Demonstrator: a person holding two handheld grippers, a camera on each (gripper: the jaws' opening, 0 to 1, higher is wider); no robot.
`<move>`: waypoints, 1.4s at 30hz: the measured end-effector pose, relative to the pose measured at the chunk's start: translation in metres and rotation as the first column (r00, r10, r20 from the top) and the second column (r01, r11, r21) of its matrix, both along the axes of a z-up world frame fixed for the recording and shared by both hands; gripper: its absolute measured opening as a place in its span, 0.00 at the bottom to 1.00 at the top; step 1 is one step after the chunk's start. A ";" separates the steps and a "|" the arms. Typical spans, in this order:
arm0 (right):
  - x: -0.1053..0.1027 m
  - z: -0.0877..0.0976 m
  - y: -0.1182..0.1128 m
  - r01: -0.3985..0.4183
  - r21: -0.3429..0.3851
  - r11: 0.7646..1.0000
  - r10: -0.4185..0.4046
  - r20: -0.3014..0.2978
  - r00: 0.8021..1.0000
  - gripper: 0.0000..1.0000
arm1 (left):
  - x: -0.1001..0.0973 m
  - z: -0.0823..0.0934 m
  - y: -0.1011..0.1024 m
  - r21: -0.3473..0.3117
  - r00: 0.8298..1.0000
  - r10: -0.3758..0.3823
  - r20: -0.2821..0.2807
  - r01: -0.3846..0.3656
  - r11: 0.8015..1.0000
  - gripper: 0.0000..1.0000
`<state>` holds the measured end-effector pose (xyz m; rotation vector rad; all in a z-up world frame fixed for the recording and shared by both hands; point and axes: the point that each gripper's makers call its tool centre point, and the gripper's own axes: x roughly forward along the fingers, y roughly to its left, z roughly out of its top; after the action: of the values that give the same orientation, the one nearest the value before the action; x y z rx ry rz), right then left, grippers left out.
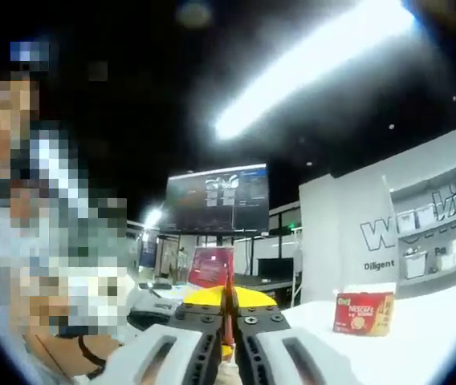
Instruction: Tear open the coffee pouch, take out the coffee, and pour the coffee from the pouch into the cup
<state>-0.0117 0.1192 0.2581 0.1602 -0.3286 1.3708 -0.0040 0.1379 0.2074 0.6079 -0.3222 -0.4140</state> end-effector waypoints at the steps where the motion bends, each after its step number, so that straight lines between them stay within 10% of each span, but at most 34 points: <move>1: 0.000 0.000 0.000 -0.002 0.002 1.000 0.002 -0.007 1.000 0.04 | 0.000 0.000 0.000 0.000 1.000 0.000 0.001 0.000 1.000 0.15; 7: -0.001 0.000 -0.002 0.006 0.004 1.000 -0.006 -0.004 1.000 0.19 | -0.001 0.001 0.001 -0.004 1.000 0.001 0.001 -0.001 1.000 0.15; 13: 0.000 0.000 -0.004 -0.001 0.001 1.000 0.001 -0.005 1.000 0.03 | -0.001 0.001 0.003 -0.004 1.000 0.007 -0.002 -0.007 1.000 0.15; 31: 0.002 -0.006 0.001 -0.002 -0.018 1.000 0.002 -0.016 1.000 0.21 | -0.002 0.001 0.001 -0.006 1.000 0.002 -0.008 -0.002 1.000 0.14; 34: 0.002 -0.008 0.003 -0.009 -0.033 0.999 0.008 -0.012 1.000 0.02 | -0.002 0.001 0.002 -0.005 1.000 0.003 -0.007 -0.003 1.000 0.15; 42: -0.005 -0.013 0.007 -0.025 -0.060 0.998 0.023 -0.039 0.999 0.03 | -0.001 -0.001 0.004 -0.003 1.000 0.004 -0.015 -0.004 1.000 0.15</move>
<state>-0.0167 0.1260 0.2454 0.1403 -0.2532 1.3983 -0.0051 0.1419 0.2064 0.6023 -0.3075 -0.4136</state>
